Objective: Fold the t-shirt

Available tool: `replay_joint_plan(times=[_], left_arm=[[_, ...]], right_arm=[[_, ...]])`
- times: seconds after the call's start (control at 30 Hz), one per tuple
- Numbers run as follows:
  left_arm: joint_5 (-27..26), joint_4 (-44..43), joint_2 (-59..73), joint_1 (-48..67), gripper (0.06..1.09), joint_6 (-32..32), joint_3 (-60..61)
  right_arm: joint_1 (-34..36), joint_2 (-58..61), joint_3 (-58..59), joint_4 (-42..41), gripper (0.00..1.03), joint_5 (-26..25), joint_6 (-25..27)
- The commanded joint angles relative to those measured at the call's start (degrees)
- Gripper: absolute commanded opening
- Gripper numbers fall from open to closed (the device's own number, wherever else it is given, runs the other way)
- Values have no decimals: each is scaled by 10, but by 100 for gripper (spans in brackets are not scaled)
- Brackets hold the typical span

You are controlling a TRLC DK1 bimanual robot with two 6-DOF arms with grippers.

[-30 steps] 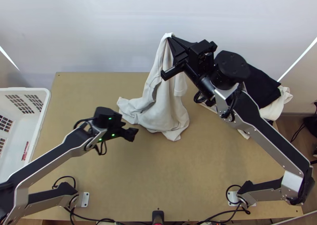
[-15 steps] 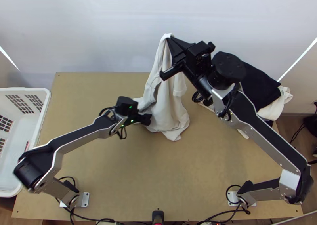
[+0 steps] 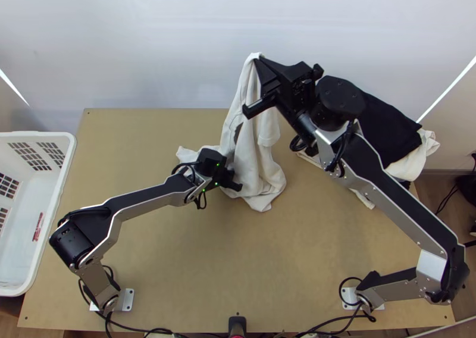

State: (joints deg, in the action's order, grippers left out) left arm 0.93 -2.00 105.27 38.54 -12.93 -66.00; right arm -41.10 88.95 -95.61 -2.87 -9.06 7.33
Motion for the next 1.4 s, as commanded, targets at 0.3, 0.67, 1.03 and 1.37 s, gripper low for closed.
replay_joint_plan(times=[0.3,0.67,1.03,1.37], left_arm=[[36,10,-177,-250,9,-196,-102],[35,19,-322,-300,9,-203,-95],[35,1,-392,-338,9,-225,-93],[62,9,-561,-365,9,-213,-43]], right_arm=[[46,-38,22,6,3,-4,-7],[48,-112,61,29,3,-4,-7],[52,-179,114,31,3,17,-3],[51,-229,180,31,3,17,-3]])
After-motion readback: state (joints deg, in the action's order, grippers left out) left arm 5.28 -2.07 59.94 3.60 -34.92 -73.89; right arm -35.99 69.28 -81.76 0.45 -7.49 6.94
